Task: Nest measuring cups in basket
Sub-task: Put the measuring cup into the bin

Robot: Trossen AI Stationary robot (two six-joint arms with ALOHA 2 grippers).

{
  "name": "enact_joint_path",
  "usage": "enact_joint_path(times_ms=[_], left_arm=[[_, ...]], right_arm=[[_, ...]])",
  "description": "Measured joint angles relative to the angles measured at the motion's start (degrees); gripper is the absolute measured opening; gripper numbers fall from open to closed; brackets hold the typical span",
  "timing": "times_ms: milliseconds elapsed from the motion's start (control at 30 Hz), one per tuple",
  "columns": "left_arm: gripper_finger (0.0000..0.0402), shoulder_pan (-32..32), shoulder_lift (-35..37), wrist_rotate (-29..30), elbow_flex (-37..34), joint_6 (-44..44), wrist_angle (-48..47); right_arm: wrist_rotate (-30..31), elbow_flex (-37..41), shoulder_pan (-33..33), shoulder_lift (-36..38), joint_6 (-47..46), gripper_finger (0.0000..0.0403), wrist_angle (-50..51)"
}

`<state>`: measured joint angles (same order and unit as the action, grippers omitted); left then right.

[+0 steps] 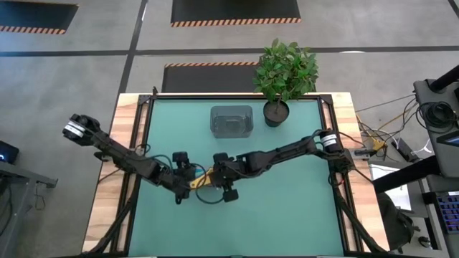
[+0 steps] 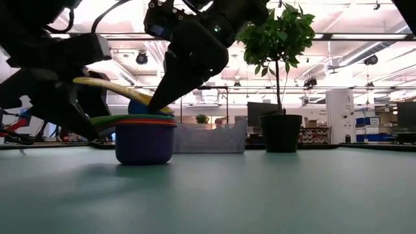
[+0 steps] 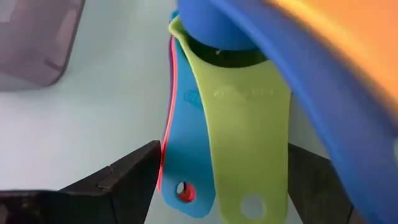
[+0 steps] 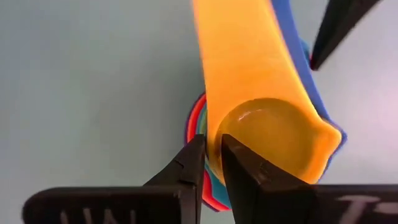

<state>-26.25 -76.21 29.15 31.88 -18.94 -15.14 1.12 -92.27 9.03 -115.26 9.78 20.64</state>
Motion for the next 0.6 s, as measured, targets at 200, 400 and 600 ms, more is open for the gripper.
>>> enact_joint_path(times_ms=[200,400,600], left_arm=[[0.0296,-1.01,0.13,0.04,2.05,-1.62,-7.09],[0.0296,-1.03,0.16,-0.59,6.52,-5.47,-20.06],[0.0296,-1.42,0.16,-3.61,10.51,-6.11,-26.33]], right_arm=[[-0.07,0.02,-0.31,0.0,-0.94,0.0078,-0.03],[-1.6,0.02,-0.23,0.0,-0.89,0.0115,-0.19],[-3.06,0.02,-0.17,0.0,-1.18,0.0133,-1.29]])
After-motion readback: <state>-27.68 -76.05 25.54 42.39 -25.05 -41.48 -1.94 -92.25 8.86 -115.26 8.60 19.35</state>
